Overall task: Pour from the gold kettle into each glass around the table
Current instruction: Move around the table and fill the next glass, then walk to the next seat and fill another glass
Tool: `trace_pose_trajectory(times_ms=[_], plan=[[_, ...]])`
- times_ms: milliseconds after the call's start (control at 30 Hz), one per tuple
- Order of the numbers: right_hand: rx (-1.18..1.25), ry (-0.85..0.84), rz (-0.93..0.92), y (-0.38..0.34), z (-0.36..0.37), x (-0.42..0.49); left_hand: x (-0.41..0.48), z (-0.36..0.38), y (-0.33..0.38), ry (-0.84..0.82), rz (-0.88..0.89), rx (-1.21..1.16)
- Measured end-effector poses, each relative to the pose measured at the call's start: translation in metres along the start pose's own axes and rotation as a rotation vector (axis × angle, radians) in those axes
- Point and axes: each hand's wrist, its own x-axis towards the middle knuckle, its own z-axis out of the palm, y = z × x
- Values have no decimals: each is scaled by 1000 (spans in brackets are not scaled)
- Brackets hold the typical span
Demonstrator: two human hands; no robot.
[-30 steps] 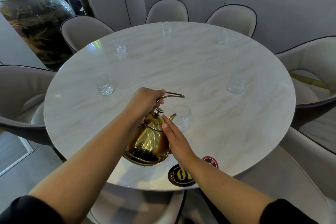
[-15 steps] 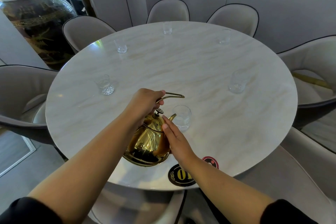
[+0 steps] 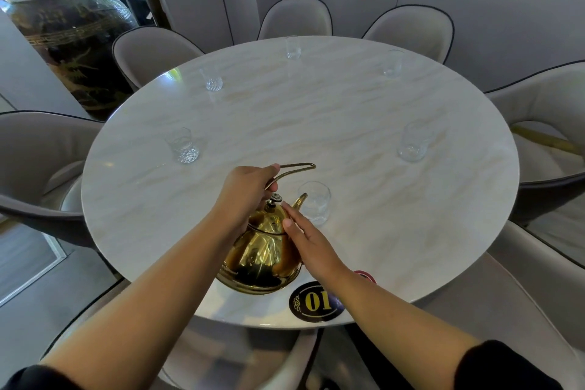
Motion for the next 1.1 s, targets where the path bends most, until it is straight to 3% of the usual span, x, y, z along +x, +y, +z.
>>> trace_pose_trajectory(times_ms=[267, 467, 767, 1100], plan=[[-176, -51, -31, 7, -10, -1, -22, 4, -26, 170, 23, -97], [-297, -29, -103, 10, -6, -11, -46, -5, -46, 185, 97, -251], [-329, 152, -163, 2, 27, -55, -83, -30, -41, 33, 185, -308], [-164, 438, -165, 19, 59, -138, -141, -27, -43, -214, 192, -338]])
